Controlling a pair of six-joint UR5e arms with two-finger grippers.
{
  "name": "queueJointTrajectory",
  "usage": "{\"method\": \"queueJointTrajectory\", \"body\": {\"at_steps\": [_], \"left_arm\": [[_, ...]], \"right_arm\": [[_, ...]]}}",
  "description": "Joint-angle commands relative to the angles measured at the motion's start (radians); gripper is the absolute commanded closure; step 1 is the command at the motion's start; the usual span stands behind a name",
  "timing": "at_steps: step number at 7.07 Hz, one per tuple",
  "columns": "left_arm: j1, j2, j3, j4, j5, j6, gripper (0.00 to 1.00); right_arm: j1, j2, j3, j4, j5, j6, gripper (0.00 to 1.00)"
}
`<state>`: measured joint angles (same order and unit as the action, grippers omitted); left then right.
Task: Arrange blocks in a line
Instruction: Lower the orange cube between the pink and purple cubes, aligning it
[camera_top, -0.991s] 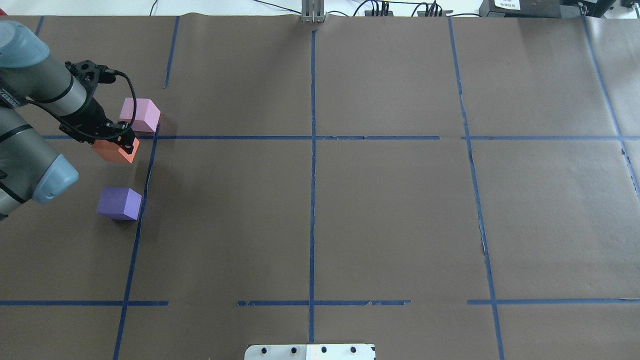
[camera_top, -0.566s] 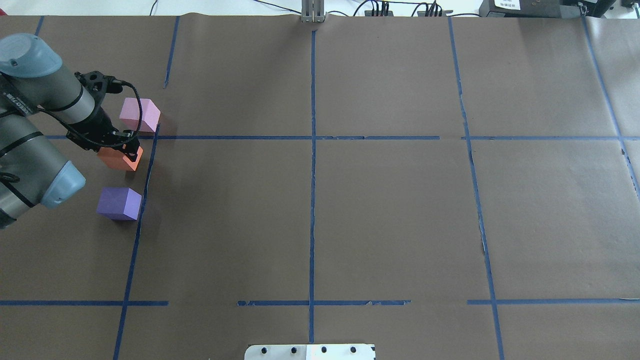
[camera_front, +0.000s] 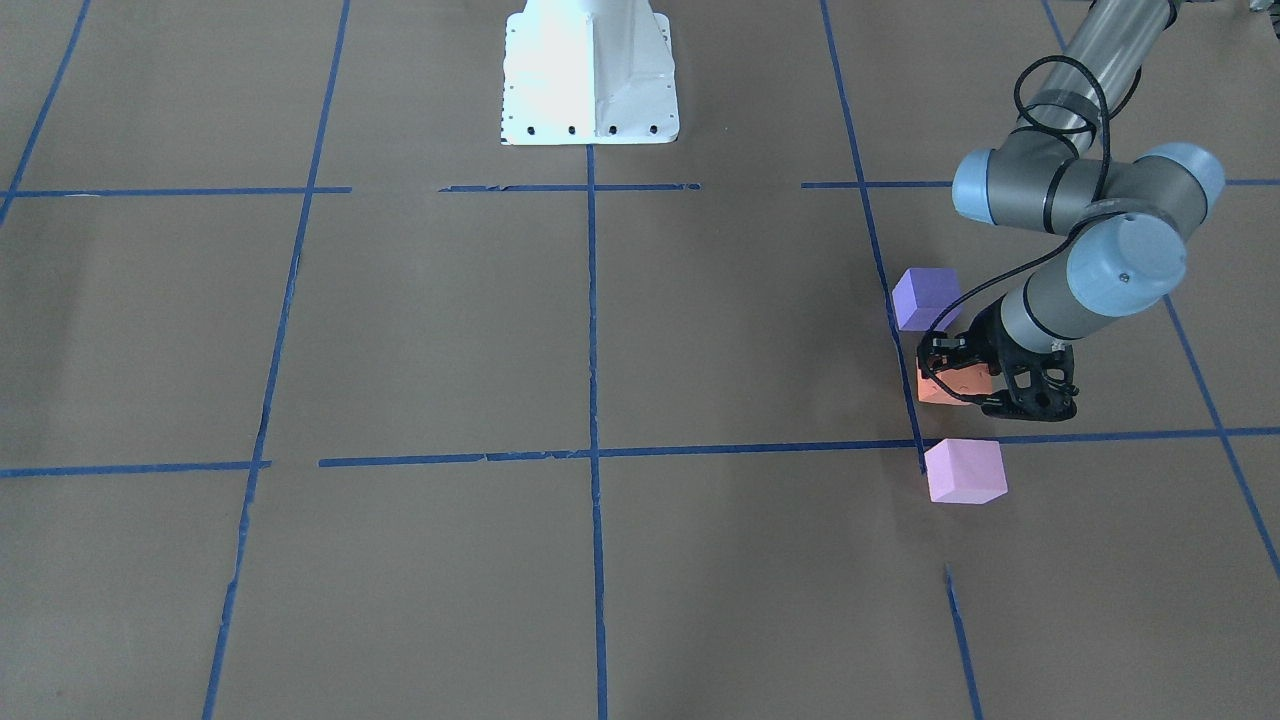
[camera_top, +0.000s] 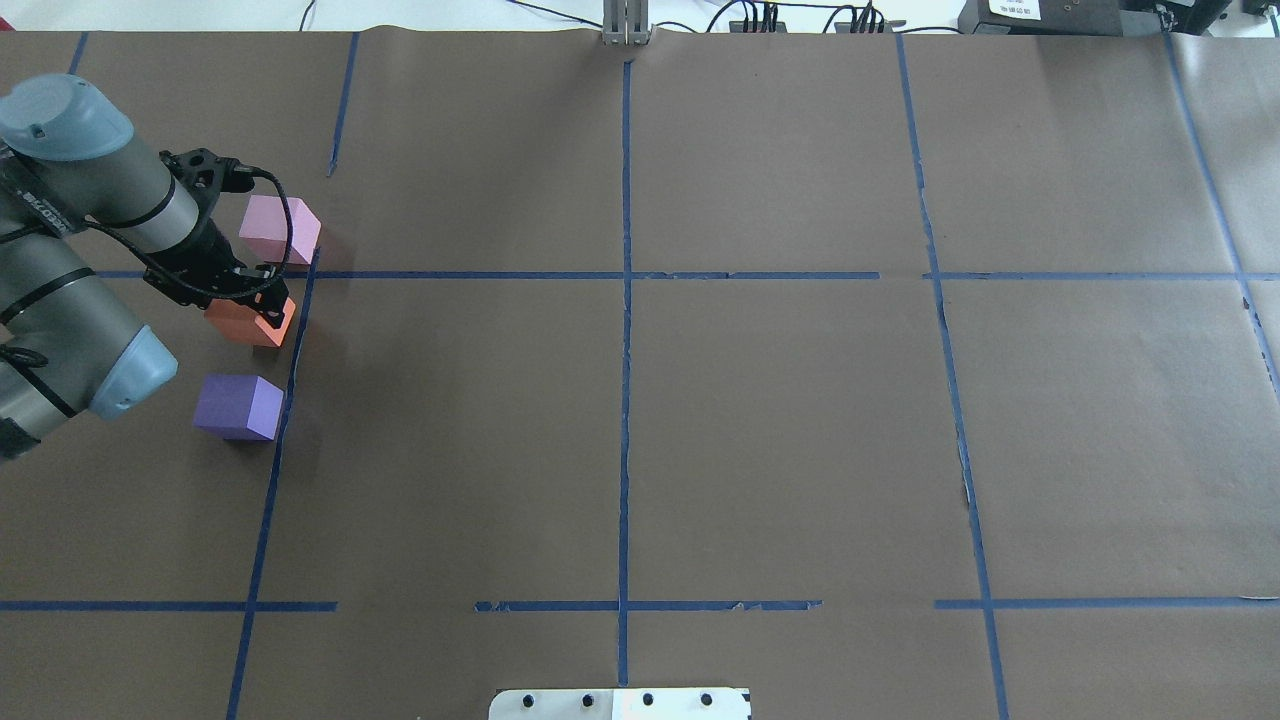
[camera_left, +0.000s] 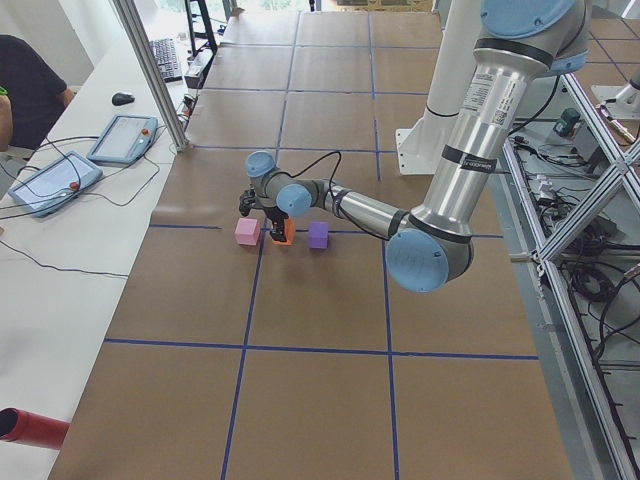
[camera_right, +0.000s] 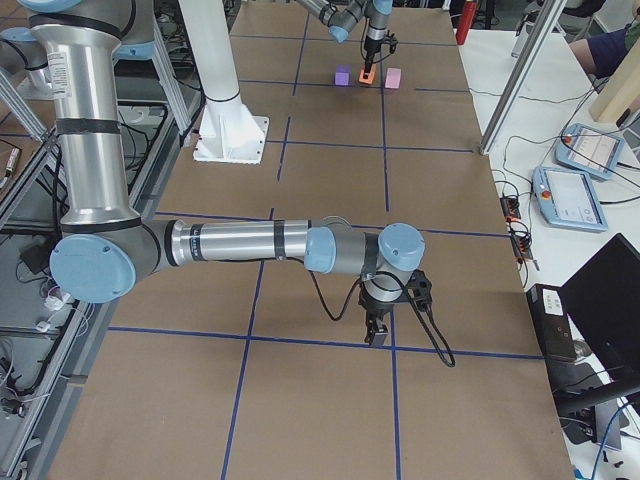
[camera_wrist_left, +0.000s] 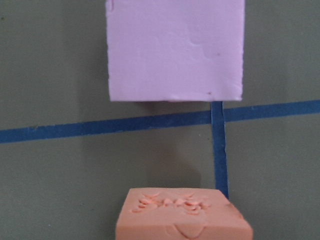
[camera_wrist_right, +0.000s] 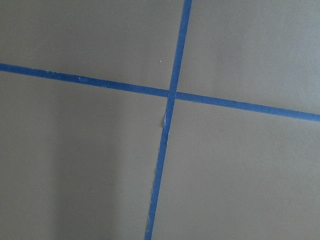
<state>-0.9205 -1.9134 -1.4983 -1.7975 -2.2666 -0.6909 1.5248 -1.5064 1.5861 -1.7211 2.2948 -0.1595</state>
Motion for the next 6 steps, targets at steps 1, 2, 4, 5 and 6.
{"method": "queueJointTrajectory", "body": {"at_steps": [1,2,4,5,6], "left_arm": [[0.000,-0.004,0.016,-0.035,-0.001,-0.050,0.62],[0.000,-0.004,0.019,-0.042,-0.001,-0.055,0.61],[0.002,-0.004,0.023,-0.042,-0.001,-0.056,0.57],[0.002,-0.004,0.024,-0.042,-0.001,-0.056,0.49],[0.002,-0.004,0.029,-0.042,-0.001,-0.056,0.42]], "right_arm": [[0.000,0.000,0.000,0.000,0.000,0.000,0.00],[0.000,0.000,0.000,0.000,0.000,0.000,0.00],[0.000,0.000,0.000,0.000,0.000,0.000,0.00],[0.000,0.000,0.000,0.000,0.000,0.000,0.00],[0.000,0.000,0.000,0.000,0.000,0.000,0.00]]}}
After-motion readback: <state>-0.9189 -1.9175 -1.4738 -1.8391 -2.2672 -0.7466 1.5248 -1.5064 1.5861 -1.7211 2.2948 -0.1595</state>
